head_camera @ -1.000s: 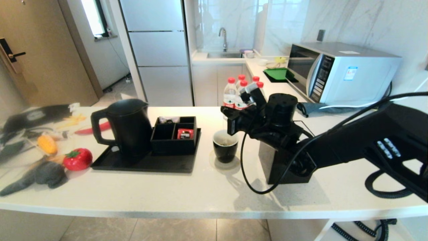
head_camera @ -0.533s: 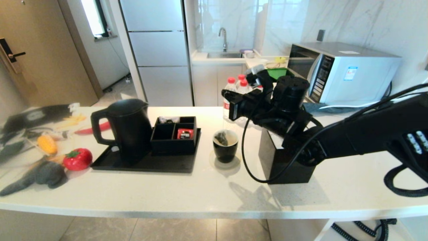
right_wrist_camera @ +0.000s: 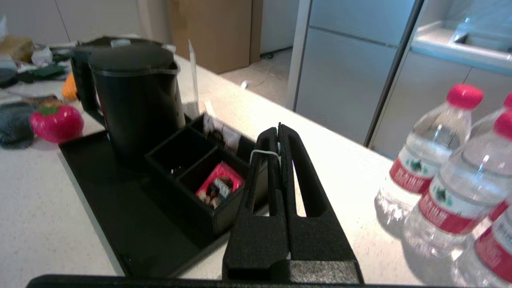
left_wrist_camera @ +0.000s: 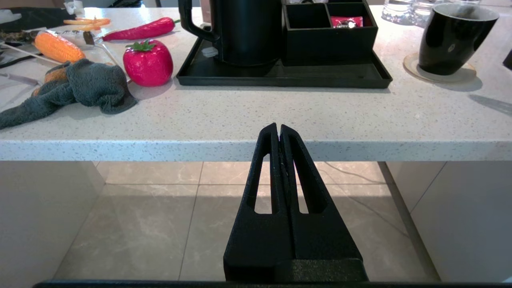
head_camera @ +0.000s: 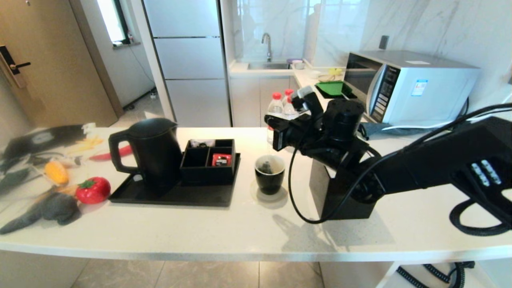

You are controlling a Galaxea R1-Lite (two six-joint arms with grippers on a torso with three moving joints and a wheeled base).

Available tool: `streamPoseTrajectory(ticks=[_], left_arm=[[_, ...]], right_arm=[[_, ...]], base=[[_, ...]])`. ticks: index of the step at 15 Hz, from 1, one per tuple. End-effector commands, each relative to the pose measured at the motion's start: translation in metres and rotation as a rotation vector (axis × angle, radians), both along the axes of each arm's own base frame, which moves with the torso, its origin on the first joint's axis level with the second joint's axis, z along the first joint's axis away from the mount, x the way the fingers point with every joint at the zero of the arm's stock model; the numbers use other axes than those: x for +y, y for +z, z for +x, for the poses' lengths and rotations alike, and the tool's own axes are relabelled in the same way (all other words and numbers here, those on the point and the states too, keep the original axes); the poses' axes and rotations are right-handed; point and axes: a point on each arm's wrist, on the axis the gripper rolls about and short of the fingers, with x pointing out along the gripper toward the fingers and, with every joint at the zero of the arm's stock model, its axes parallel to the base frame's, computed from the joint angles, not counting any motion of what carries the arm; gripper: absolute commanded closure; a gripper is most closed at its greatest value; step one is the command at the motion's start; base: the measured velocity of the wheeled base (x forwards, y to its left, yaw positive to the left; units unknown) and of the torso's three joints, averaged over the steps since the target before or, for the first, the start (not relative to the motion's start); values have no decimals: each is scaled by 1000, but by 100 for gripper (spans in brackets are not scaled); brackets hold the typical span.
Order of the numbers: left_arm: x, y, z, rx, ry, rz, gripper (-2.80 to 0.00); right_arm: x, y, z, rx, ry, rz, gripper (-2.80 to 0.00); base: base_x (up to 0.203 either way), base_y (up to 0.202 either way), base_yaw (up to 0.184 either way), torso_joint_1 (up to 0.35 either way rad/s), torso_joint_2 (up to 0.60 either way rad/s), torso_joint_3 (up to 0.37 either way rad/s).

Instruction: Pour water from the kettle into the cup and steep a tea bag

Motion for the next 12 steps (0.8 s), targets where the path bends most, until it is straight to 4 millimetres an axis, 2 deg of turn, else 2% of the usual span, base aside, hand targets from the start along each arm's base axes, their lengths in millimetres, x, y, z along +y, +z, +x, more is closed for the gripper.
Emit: streamPoseTrajectory(ticks=[1, 5, 6, 9, 12], left_arm=[[0, 0, 0, -1, 0, 0, 0], [0, 0, 0, -2, 0, 0, 0], [0, 0, 0, -2, 0, 0, 0], [0, 0, 0, -2, 0, 0, 0], [0, 0, 0, -2, 0, 0, 0]], right_arm=[[1, -17, 0, 37, 3, -26, 0], [-1, -48, -2, 86, 3, -56, 0], [0, -50, -1, 87, 4, -58, 0], [1, -50, 1, 85, 4, -54, 0], [1, -35, 2, 47, 2, -27, 0]], base=[[0, 0, 0, 0, 0, 0], [0, 0, 0, 0, 0, 0], [0, 0, 0, 0, 0, 0], [0, 0, 0, 0, 0, 0], [0, 0, 0, 0, 0, 0]])
